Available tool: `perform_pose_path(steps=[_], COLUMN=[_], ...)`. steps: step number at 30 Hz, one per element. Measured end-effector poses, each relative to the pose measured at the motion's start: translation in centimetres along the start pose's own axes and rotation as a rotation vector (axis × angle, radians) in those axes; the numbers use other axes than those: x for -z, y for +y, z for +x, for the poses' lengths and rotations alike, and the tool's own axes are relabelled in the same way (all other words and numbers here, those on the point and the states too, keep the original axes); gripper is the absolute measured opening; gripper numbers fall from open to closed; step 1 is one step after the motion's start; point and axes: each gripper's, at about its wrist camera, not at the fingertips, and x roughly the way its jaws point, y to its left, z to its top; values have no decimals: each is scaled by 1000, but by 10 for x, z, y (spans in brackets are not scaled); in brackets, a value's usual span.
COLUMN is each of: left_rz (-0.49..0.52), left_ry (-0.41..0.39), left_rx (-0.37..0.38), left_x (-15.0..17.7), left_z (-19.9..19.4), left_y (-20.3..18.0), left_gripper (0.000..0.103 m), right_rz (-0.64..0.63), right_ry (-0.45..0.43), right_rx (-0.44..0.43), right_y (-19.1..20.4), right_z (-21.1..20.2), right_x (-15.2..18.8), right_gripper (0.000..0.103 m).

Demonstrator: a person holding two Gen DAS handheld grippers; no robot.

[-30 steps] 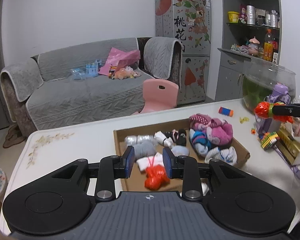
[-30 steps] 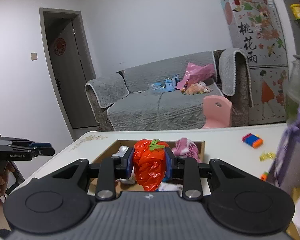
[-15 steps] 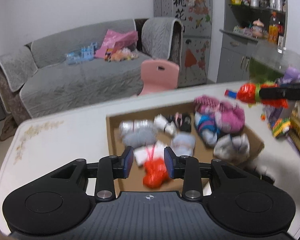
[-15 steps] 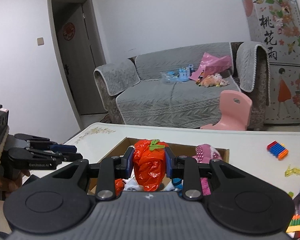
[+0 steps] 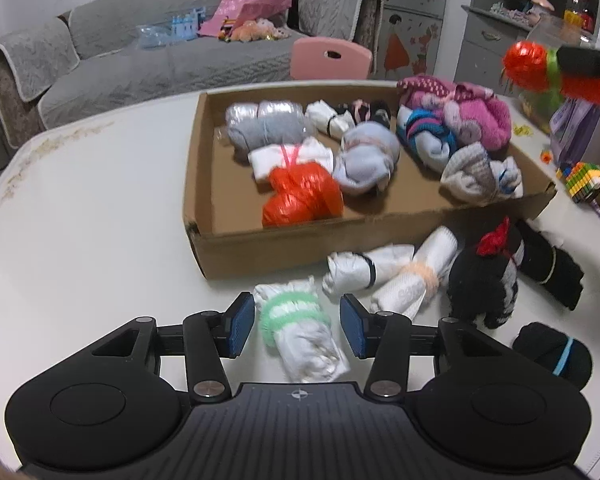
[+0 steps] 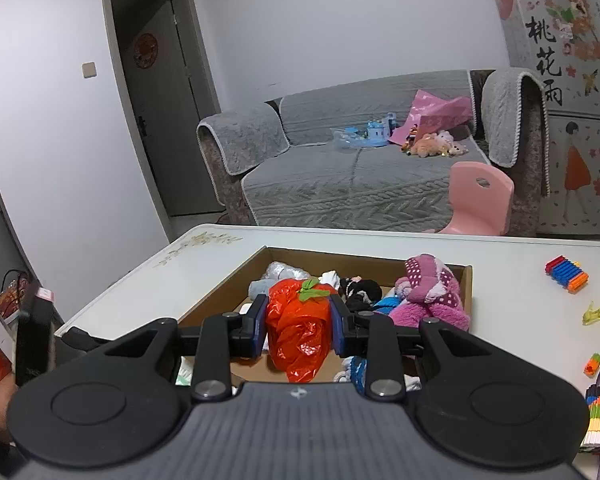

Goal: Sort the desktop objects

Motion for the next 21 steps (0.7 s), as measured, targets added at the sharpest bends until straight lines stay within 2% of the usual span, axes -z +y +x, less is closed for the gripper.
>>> perform_pose_path(steps=[2, 4, 5, 14, 21], left_rz=[-5, -2, -8, 21, 54], left_ry=[8, -8, -11, -32, -60], left_rx=[-3, -15, -14, 7, -6], left_x=[5, 7, 7, 5, -12], left_z=[4, 4, 3, -15, -43], left_y=[-1, -3, -2, -7, -3], left_gripper=[53, 48, 39, 38, 38], right_rz=[1, 2, 3, 8, 1], right_ry=[2, 3, 4, 3, -2], right_rx=[-4, -7, -7, -12, -18], right_y=[0, -1, -2, -3, -2], right_z=[2, 4, 4, 4, 4], right_x=[0, 0, 0, 1, -4], right_gripper=[28, 28, 28, 28, 28])
